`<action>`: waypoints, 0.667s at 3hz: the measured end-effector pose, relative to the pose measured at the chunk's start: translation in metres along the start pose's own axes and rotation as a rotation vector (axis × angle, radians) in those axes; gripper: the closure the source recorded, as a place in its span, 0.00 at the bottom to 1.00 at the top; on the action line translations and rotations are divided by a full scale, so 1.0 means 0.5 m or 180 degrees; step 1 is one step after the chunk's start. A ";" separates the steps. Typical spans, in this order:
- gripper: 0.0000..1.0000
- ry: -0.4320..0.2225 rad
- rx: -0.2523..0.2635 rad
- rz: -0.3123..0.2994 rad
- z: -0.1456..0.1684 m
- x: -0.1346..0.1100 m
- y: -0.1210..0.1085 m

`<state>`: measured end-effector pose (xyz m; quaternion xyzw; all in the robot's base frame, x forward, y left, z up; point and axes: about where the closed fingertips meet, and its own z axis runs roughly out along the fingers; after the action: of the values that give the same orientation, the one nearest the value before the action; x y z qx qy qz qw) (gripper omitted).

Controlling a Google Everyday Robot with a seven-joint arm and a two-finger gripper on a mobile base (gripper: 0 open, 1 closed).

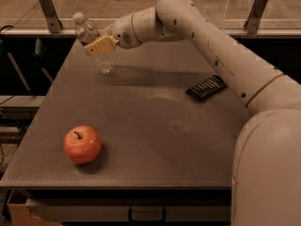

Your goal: Knock water bottle over

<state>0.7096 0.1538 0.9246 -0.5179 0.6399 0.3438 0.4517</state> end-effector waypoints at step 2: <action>0.93 -0.0074 0.0272 0.0077 -0.039 -0.007 -0.042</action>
Offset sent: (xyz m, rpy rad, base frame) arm 0.0260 -0.0487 0.0229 0.0055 -0.0414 -0.1594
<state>0.7259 0.1326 0.9355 -0.4864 0.6549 0.3275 0.4767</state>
